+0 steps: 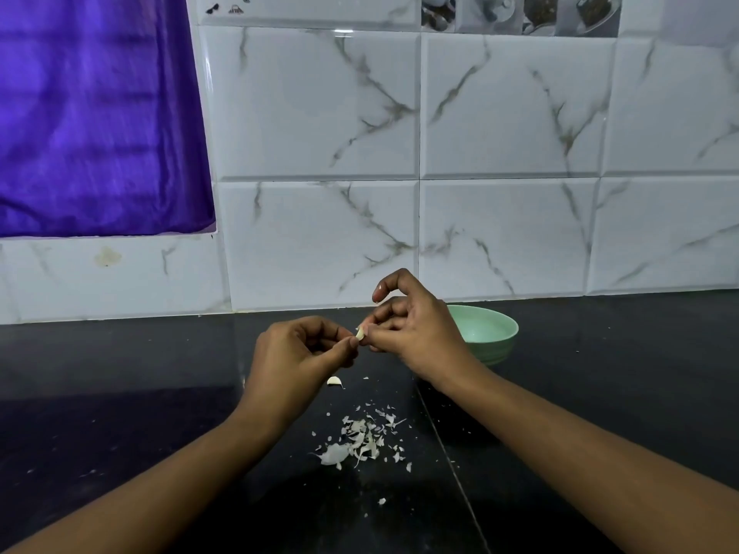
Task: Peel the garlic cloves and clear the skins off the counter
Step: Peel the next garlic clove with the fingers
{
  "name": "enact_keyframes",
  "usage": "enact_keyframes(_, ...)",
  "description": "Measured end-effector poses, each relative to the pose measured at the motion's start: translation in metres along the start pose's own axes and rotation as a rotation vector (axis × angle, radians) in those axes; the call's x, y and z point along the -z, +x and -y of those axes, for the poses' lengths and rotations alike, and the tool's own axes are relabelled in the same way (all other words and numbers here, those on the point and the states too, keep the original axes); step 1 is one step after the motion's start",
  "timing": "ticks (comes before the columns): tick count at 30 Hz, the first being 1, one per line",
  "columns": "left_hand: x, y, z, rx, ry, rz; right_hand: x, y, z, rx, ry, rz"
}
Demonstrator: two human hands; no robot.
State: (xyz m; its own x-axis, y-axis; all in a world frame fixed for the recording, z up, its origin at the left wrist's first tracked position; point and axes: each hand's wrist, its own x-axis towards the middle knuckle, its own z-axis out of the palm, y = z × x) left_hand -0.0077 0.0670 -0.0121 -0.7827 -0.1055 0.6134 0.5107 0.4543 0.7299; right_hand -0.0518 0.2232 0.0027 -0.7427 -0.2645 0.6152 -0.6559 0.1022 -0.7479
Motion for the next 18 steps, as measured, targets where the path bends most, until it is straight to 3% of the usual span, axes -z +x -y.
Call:
enact_keyframes(10, -0.0029, 0.0017, -0.0001, 0.104, -0.252, 0.027, -0.0088, -0.0024, 0.0035, -0.024, 0.184, -0.092)
enact_keyframes(18, -0.0080, -0.0011, 0.0018, 0.232, -0.395, 0.080, -0.0064, -0.0007, 0.0006, -0.109, 0.110, 0.004)
